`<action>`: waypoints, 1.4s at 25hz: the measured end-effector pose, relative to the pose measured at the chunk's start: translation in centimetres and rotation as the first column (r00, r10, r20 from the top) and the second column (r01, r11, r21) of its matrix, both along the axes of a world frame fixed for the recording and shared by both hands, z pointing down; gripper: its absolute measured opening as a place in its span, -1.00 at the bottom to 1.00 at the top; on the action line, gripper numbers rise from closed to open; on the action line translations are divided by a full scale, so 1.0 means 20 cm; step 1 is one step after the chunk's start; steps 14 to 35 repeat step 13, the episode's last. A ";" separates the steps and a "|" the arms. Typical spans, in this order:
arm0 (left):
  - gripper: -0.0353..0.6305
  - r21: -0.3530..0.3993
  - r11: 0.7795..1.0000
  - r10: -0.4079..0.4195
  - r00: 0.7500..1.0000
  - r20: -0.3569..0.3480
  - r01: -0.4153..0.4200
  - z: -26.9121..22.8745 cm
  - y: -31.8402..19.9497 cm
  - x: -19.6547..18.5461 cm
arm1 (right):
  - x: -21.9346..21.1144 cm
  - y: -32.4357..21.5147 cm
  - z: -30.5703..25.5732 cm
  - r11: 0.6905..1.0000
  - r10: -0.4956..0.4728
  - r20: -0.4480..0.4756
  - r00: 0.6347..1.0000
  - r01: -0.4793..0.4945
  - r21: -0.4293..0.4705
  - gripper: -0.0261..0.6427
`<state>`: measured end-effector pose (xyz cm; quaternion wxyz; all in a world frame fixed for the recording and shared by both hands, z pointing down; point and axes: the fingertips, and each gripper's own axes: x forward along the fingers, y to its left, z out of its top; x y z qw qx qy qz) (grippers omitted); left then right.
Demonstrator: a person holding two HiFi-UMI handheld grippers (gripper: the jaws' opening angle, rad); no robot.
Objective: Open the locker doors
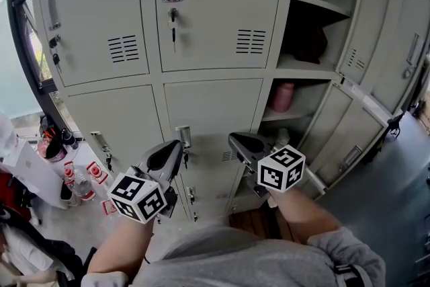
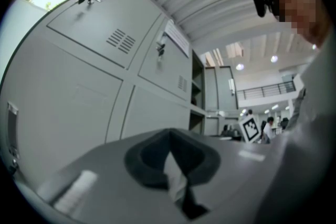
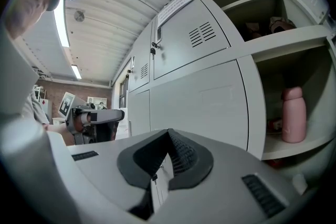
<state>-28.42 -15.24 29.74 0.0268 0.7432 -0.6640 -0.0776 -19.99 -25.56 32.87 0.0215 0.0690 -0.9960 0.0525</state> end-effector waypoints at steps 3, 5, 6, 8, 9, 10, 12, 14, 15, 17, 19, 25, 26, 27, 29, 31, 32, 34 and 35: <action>-0.88 0.011 1.000 0.008 1.000 -0.007 -0.008 -0.08 0.12 0.03 | 0.03 0.12 -0.09 1.000 0.006 -0.006 1.000 -0.006 0.014 -0.90; -0.88 0.025 1.000 0.015 1.000 -0.009 -0.015 -0.16 0.20 0.07 | 0.07 0.21 -0.18 0.999 0.012 -0.008 1.000 -0.012 0.030 -0.90; -0.88 0.032 0.999 0.017 1.000 -0.010 -0.016 -0.19 0.24 0.08 | 0.08 0.24 -0.21 0.999 0.014 -0.010 1.000 -0.013 0.039 -0.90; -0.88 0.037 0.999 0.019 1.000 -0.010 -0.018 -0.22 0.29 0.09 | 0.09 0.30 -0.25 0.999 0.015 -0.012 1.000 -0.014 0.049 -0.90; -0.88 0.036 0.999 0.020 1.000 -0.011 -0.019 -0.22 0.31 0.09 | 0.09 0.32 -0.25 0.999 0.015 -0.013 1.000 -0.015 0.050 -0.90; -0.88 0.033 0.999 0.021 1.000 -0.012 -0.021 -0.22 0.32 0.09 | 0.09 0.33 -0.25 0.999 0.016 -0.014 1.000 -0.015 0.049 -0.90; -0.88 0.027 0.999 0.025 1.000 -0.016 -0.025 -0.21 0.32 0.09 | 0.09 0.34 -0.25 0.999 0.018 -0.015 1.000 -0.018 0.045 -0.90; -0.88 0.024 0.999 0.027 0.999 -0.018 -0.027 -0.21 0.33 0.09 | 0.09 0.34 -0.24 0.999 0.019 -0.015 1.000 -0.019 0.044 -0.90; -0.88 0.024 0.999 0.027 0.999 -0.018 -0.027 -0.21 0.33 0.09 | 0.09 0.34 -0.24 0.999 0.019 -0.015 1.000 -0.019 0.044 -0.90; -0.88 0.024 0.999 0.027 0.999 -0.018 -0.027 -0.21 0.33 0.09 | 0.09 0.34 -0.24 0.999 0.019 -0.015 1.000 -0.019 0.044 -0.90; -0.88 0.024 0.999 0.027 0.999 -0.018 -0.027 -0.21 0.33 0.09 | 0.09 0.34 -0.24 0.999 0.019 -0.015 1.000 -0.019 0.044 -0.90; -0.88 0.024 0.999 0.027 0.999 -0.018 -0.027 -0.21 0.33 0.09 | 0.09 0.34 -0.24 0.999 0.019 -0.015 1.000 -0.019 0.044 -0.90; -0.88 0.024 0.999 0.027 0.999 -0.018 -0.027 -0.21 0.33 0.09 | 0.09 0.34 -0.24 0.999 0.019 -0.015 1.000 -0.019 0.044 -0.90; -0.88 0.024 0.999 0.027 0.999 -0.018 -0.027 -0.21 0.33 0.09 | 0.09 0.34 -0.24 0.999 0.019 -0.015 1.000 -0.019 0.044 -0.90; -0.88 0.024 0.999 0.027 0.999 -0.018 -0.027 -0.21 0.33 0.09 | 0.09 0.34 -0.24 0.999 0.019 -0.015 1.000 -0.019 0.044 -0.90; -0.88 0.024 0.999 0.027 0.999 -0.018 -0.027 -0.21 0.33 0.09 | 0.09 0.34 -0.24 0.999 0.019 -0.015 1.000 -0.019 0.044 -0.90; -0.88 0.024 0.999 0.027 0.999 -0.018 -0.027 -0.21 0.33 0.09 | 0.09 0.34 -0.24 0.999 0.019 -0.015 1.000 -0.019 0.044 -0.90; -0.88 0.024 0.999 0.027 0.999 -0.018 -0.027 -0.21 0.33 0.09 | 0.09 0.34 -0.24 0.999 0.019 -0.015 1.000 -0.019 0.044 -0.90; -0.88 0.024 0.999 0.027 0.999 -0.018 -0.027 -0.21 0.33 0.09 | 0.09 0.34 -0.24 0.999 0.019 -0.015 1.000 -0.019 0.044 -0.90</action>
